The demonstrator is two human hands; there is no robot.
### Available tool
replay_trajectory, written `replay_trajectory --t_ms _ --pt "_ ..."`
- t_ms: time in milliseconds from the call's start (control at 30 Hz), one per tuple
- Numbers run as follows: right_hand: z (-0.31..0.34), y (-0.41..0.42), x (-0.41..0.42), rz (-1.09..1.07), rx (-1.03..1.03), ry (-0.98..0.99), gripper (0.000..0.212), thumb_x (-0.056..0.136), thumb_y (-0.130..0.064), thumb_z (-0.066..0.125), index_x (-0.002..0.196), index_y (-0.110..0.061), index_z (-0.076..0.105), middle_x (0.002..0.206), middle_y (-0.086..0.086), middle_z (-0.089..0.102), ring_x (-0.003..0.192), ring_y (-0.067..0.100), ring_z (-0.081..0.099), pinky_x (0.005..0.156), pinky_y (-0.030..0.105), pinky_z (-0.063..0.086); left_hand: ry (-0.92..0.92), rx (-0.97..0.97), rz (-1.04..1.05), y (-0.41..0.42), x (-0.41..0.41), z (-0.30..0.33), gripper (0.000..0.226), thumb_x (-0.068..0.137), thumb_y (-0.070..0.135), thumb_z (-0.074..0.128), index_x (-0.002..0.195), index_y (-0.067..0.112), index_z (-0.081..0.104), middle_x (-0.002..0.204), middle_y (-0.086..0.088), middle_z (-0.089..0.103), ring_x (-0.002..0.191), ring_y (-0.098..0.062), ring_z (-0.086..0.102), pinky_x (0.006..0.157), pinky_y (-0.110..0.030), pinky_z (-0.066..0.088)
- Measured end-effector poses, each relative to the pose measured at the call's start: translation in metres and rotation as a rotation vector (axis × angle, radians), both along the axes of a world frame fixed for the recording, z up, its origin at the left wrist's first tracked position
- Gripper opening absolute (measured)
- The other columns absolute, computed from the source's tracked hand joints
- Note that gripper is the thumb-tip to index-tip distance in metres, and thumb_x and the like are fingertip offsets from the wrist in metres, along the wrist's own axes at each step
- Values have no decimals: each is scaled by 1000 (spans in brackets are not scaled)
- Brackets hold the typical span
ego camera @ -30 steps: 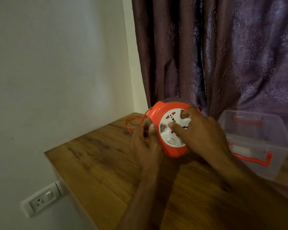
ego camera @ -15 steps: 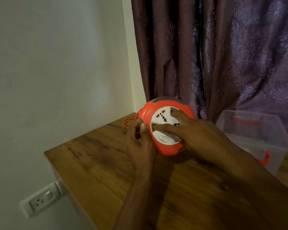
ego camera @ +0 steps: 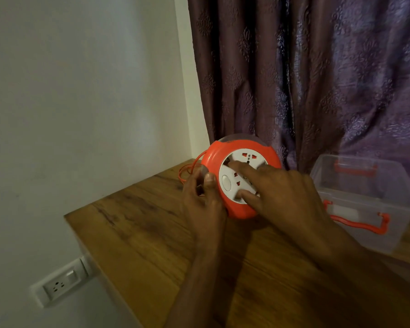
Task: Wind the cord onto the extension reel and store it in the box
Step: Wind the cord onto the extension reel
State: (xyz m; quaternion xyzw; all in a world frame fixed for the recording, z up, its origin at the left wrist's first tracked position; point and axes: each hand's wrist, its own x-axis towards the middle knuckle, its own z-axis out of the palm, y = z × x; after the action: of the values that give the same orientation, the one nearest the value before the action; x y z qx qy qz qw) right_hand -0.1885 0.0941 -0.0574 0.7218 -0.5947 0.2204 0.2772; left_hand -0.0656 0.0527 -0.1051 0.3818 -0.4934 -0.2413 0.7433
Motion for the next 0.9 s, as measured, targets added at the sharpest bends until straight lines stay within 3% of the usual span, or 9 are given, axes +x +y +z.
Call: replay_trajectory --t_ms 200,267,367,500,567,633,733,800,900 --pt "-6 1 7 -119 -105 -289 66 76 -72 42 132 -36 37 91 12 70 78 39 63 63 37 47 -60 -8 -15 6 -4 3 24 85 54 46 107 45 53 105 26 61 95 7 60 66 -5 49" --pt "-8 1 9 -133 -103 -385 65 79 -69 45 130 -29 39 92 15 69 80 40 63 64 37 47 -86 -15 -9 6 -5 3 20 85 53 47 104 49 51 101 33 57 93 12 58 65 -2 47" --pt "-8 0 9 -138 -60 -457 64 82 -66 45 129 -25 35 101 17 67 86 40 62 67 39 46 -95 -16 -10 6 -6 3 26 86 51 48 110 42 54 104 28 59 94 7 59 68 -4 46" --pt "0 6 10 -138 -65 -249 60 85 -62 37 134 -28 30 96 8 68 81 36 63 63 36 46 -33 5 3 5 -4 2 22 85 53 47 106 47 52 104 27 60 93 2 62 68 -9 49" --pt "6 11 13 -95 -59 -138 54 86 -50 49 133 -28 34 107 7 63 74 34 63 55 34 46 -3 9 13 2 -2 2 19 86 52 47 104 48 52 105 23 62 93 -2 64 72 -17 54" --pt "9 12 13 -42 1 -34 53 83 -34 56 130 -35 31 123 7 48 79 29 62 50 30 41 16 12 13 0 1 1 20 87 51 48 106 46 53 109 15 64 95 -7 65 74 -25 57" --pt "8 10 7 69 92 49 58 84 -25 50 130 -49 25 147 5 23 107 27 55 58 31 40 27 20 17 -2 3 1 19 87 51 48 106 48 53 112 11 65 97 -9 65 77 -30 58" --pt "5 8 3 89 158 80 63 89 -27 49 135 -53 15 154 4 7 122 28 45 75 37 47 28 24 20 -2 4 0 25 86 53 47 108 44 53 113 10 65 97 -9 65 78 -30 58" --pt "5 7 2 92 197 72 61 92 -33 48 136 -55 11 155 2 4 128 29 40 90 41 46 6 12 25 -2 4 1 28 85 53 47 111 41 53 113 11 64 96 -8 65 74 -22 56"
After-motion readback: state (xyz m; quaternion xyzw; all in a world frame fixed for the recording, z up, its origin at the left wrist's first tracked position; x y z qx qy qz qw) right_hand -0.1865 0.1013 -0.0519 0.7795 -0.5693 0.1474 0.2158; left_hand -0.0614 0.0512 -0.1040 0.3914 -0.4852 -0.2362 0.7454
